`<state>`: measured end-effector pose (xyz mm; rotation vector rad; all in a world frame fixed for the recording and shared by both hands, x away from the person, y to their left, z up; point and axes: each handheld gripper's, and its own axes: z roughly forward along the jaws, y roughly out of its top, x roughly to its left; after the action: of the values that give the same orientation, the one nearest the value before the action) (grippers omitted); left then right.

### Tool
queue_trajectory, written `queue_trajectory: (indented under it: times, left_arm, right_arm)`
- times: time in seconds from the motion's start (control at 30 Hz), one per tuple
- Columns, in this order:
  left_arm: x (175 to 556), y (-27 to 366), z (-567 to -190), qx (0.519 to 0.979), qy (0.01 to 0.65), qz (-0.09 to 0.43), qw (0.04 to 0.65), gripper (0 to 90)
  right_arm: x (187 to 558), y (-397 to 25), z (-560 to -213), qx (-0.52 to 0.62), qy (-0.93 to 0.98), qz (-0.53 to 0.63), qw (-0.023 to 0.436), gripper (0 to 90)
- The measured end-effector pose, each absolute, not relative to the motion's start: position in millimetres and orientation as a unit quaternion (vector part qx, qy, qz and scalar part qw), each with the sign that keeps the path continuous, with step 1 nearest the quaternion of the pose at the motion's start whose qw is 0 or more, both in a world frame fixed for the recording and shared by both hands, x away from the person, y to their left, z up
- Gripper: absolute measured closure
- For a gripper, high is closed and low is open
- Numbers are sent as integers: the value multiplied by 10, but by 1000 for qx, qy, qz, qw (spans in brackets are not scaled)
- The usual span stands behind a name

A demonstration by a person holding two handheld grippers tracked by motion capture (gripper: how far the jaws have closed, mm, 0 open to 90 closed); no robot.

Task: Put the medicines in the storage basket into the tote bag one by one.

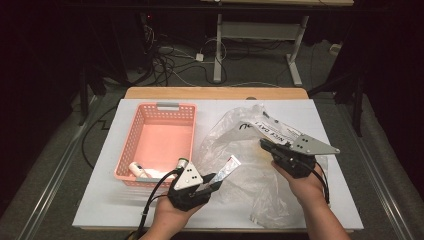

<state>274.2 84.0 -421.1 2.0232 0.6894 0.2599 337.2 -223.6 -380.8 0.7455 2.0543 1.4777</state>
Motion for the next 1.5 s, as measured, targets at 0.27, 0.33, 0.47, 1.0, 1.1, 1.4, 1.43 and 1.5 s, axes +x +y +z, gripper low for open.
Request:
queue_trajectory:
  times: [0.27, 0.33, 0.47, 1.0, 1.1, 1.4, 1.43, 1.5]
  left_arm:
    - [2742, 690, -4299, 839, 270, 102, 461, 675]
    - [2745, 659, -4323, 842, 268, 100, 458, 675]
    - [2767, 605, -4348, 842, 271, 98, 456, 675]
    - [3170, 142, -4380, 844, 272, 114, 448, 675]
    - [3295, 91, -4420, 847, 277, 115, 438, 675]
    - [3589, 12, -4527, 851, 296, 115, 418, 675]
    - [3611, 3, -4536, 851, 298, 115, 416, 676]
    - [3658, -18, -4556, 852, 299, 115, 414, 675]
  right_arm:
    - [3363, -2234, -3801, 273, 754, 542, 250, 900]
    - [3362, -2231, -3802, 274, 754, 542, 251, 900]
    - [3363, -2230, -3803, 274, 754, 541, 252, 900]
    - [3390, -2364, -3797, 290, 743, 543, 262, 900]
    - [3386, -2389, -3783, 291, 740, 546, 265, 900]
    - [3338, -2434, -3717, 292, 732, 551, 275, 900]
    - [3334, -2437, -3706, 290, 731, 552, 278, 900]
    - [3317, -2437, -3687, 289, 729, 554, 278, 900]
